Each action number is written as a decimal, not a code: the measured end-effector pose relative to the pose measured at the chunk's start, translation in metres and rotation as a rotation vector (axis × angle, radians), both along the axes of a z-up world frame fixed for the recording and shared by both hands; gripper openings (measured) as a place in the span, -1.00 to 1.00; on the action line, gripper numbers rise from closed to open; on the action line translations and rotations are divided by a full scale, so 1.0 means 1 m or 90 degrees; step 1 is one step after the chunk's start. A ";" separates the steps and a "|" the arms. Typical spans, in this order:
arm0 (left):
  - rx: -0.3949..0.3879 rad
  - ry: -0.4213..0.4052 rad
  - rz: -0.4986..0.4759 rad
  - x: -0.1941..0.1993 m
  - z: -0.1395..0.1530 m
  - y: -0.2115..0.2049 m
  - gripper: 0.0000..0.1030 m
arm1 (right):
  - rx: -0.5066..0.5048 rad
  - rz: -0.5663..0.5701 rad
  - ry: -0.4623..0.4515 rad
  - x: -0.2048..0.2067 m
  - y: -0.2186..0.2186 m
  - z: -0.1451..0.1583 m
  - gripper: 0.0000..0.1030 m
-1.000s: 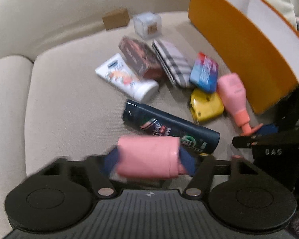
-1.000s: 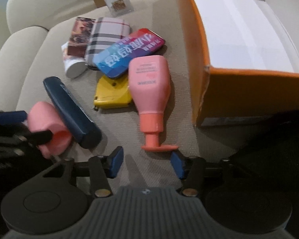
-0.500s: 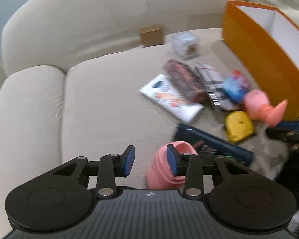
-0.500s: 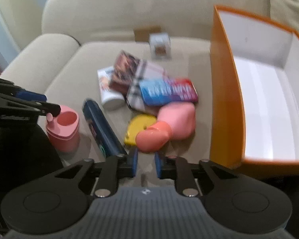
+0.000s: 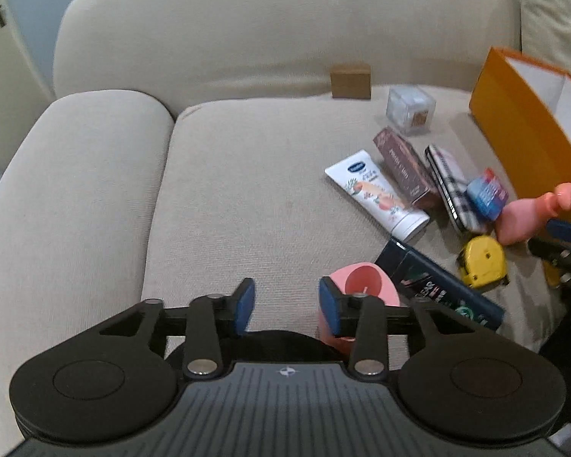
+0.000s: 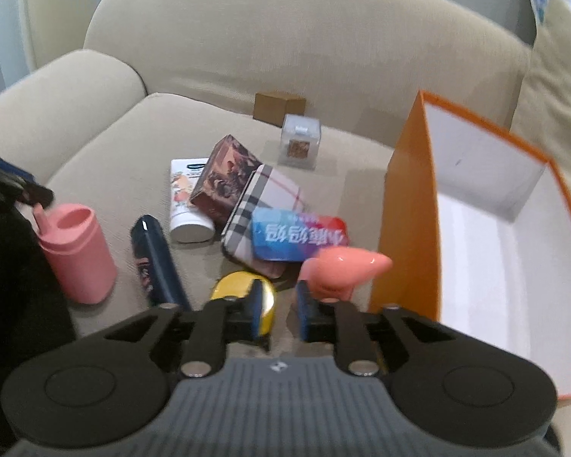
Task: Organize rigid objects
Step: 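Lift the pink cup with the left tool while the right tool carries the pump bottle to the orange box, then lower the pink cup into the box and open the left tool while the right tool releases the bottle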
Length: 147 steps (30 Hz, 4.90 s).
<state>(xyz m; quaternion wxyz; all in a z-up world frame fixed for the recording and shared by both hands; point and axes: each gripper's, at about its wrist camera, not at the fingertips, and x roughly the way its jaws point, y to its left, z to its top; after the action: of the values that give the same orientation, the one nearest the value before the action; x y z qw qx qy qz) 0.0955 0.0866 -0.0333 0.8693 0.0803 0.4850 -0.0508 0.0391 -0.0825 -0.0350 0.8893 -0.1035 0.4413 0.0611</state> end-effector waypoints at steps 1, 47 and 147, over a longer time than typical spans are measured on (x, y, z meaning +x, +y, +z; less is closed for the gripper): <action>-0.010 -0.008 0.006 -0.004 0.004 0.002 0.13 | -0.014 0.004 -0.002 -0.001 0.002 0.000 -0.45; -0.076 -0.057 -0.015 -0.014 0.023 -0.051 0.21 | 0.024 -0.031 -0.097 0.018 -0.033 0.038 -0.47; -0.166 -0.050 -0.078 0.115 0.014 -0.164 0.66 | 0.159 -0.092 0.029 0.156 -0.189 -0.027 0.54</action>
<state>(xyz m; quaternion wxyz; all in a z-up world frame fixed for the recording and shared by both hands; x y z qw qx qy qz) 0.2109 -0.0774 -0.0197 0.8859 -0.0015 0.4343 -0.1631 0.1953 -0.2717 -0.0616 0.8869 0.0414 0.4569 0.0537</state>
